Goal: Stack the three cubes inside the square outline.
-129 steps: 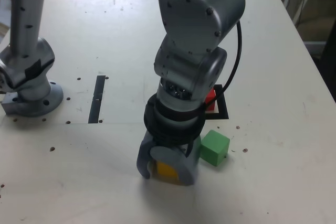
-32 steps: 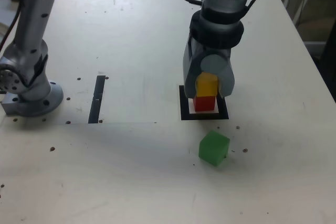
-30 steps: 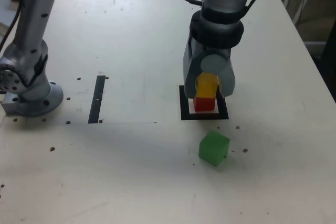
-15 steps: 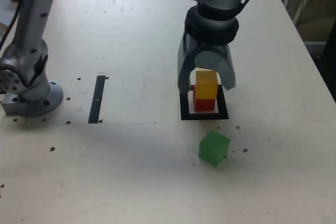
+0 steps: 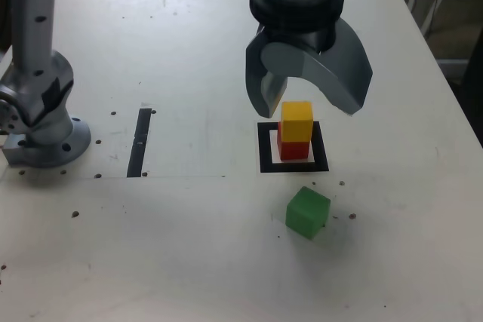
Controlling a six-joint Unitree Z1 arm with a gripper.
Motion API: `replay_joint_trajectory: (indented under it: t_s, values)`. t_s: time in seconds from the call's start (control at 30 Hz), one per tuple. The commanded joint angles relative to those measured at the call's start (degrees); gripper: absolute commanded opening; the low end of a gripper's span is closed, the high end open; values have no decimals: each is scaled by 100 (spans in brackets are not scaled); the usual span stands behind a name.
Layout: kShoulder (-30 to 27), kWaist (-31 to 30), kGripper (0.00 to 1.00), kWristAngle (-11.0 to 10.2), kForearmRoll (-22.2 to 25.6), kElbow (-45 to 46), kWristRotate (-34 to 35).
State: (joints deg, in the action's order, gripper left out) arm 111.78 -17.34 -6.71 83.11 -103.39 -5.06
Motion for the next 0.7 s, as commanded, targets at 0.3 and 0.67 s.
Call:
replay_joint_trajectory:
  t_s: [0.3, 0.67]
  values:
    - [350, -1004, 99, -270, 13, -109, -658]
    - [1324, -1132, 98, -653, -68, -133, -1021]
